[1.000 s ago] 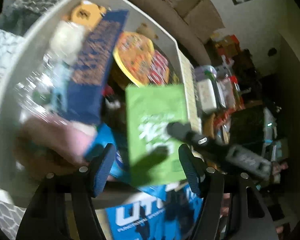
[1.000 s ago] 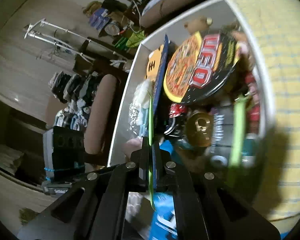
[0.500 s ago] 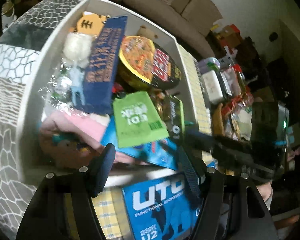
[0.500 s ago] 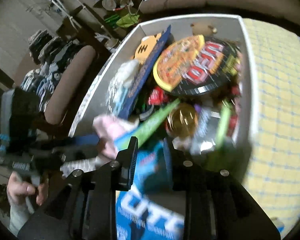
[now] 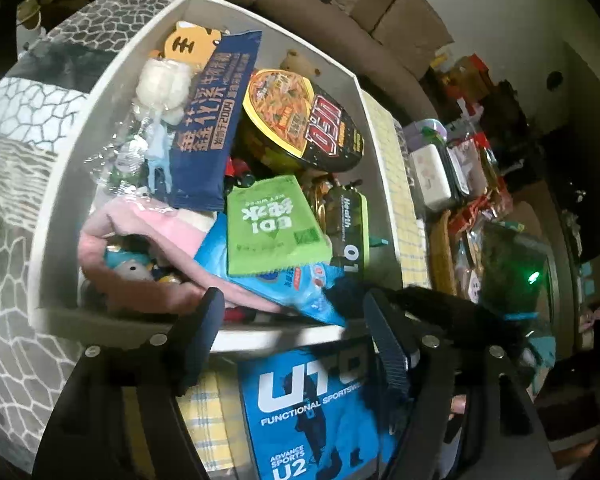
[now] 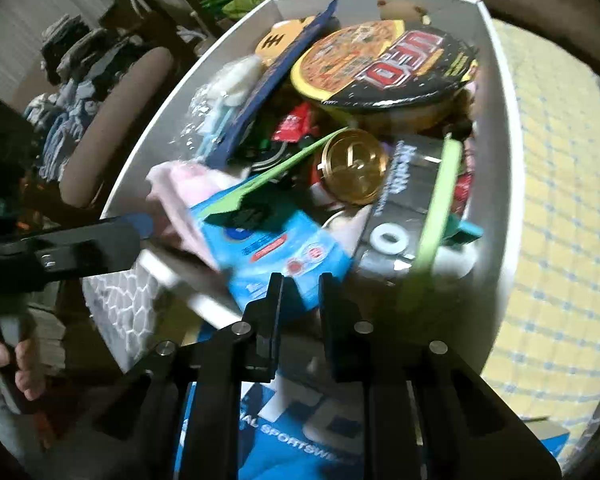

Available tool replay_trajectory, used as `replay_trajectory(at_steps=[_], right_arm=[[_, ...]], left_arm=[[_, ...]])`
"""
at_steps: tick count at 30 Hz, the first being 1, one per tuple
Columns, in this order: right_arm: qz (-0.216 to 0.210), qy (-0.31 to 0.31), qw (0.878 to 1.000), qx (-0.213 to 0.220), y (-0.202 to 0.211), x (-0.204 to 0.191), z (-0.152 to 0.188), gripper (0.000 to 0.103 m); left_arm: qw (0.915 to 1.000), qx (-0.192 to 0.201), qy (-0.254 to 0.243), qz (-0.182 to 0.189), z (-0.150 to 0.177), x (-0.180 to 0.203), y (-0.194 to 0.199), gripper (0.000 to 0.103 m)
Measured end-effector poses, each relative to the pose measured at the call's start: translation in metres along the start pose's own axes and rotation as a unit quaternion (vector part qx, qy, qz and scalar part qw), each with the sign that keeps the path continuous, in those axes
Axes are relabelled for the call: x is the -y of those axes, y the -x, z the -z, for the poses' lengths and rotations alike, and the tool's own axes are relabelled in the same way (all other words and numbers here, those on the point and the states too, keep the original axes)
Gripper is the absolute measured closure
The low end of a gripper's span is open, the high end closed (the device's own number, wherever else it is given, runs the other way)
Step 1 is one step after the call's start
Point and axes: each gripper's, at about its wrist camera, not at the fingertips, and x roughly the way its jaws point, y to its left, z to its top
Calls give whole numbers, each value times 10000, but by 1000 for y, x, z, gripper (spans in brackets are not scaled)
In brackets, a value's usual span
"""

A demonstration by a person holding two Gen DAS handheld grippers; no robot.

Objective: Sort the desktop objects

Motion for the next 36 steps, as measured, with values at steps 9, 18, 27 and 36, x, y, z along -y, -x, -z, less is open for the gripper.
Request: replay_trajectory(at_steps=[9,18,27,36], right_arm=[[9,-502,9950,865,67,17,27,36],[796,-504,9889,1152,107,39,80,0],[1236,-814,9798,1344,119,76,139,0],[1511,-967,9738,1398,92,105,172,0]], left_arm=[[9961,367,-514,-619,25,40,7,3],[9868,390,-980,-1227,73,77,-13,0],[9802,341,-1119,-1597,120,98,-54,0],[9656,722,-1205,-2190,131,100,-84,0]])
